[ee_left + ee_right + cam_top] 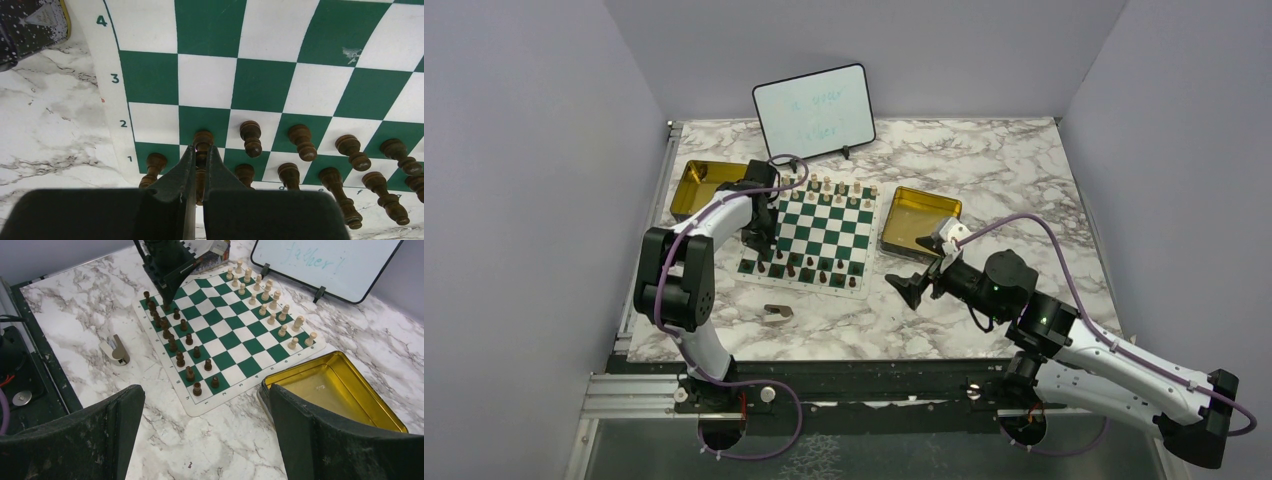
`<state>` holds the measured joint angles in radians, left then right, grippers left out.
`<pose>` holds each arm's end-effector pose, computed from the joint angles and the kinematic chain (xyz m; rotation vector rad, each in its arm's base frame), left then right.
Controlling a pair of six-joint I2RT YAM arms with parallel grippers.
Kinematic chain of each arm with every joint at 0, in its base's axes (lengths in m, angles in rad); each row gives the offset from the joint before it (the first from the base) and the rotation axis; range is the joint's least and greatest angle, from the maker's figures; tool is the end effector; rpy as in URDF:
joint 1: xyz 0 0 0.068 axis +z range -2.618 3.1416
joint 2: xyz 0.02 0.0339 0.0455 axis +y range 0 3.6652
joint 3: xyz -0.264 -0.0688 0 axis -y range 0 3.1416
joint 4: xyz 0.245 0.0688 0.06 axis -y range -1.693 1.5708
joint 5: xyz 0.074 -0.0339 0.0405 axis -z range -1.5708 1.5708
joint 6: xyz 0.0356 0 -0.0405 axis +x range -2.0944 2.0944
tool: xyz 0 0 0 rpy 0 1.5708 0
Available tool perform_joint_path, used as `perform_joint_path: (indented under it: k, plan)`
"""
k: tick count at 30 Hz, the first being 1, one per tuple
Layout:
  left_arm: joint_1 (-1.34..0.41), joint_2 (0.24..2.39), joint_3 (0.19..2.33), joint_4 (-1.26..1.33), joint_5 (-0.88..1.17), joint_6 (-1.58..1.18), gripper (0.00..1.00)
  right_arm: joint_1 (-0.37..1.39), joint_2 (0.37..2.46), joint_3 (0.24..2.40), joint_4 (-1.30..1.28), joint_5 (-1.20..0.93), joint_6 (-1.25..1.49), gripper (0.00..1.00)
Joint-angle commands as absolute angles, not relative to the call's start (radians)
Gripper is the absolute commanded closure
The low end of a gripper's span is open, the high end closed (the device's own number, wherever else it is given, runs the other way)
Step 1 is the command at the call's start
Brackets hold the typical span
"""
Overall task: Set up the chess pieces on the board
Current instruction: Place the chess piece on the chessboard.
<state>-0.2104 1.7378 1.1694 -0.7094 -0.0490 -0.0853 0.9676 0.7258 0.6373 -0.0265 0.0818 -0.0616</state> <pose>0.3273 -0.0681 0.1876 0.1676 2.8397 0.0071 0.1049 0.1471 0.3143 -0.7926 1.5294 0.6081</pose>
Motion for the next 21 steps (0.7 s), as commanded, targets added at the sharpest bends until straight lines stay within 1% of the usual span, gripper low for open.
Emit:
perform_joint_path:
  k: [1,16,19,21]
  plan:
    - [-0.206,1.734,1.218,-0.719,-0.043,-0.077,0.95,0.973,0.718,0.671,-0.038,0.074,-0.068,0.00]
    - [-0.206,1.779,1.226,-0.720,-0.024,-0.078,0.94,0.973,0.710,0.667,-0.038,0.087,-0.073,0.00]
    - [-0.206,1.788,1.224,-0.720,-0.029,-0.073,0.89,0.972,0.707,0.664,-0.035,0.086,-0.068,0.00]
    - [-0.206,1.789,1.223,-0.720,-0.027,-0.071,0.82,0.972,0.704,0.662,-0.035,0.086,-0.068,0.00]
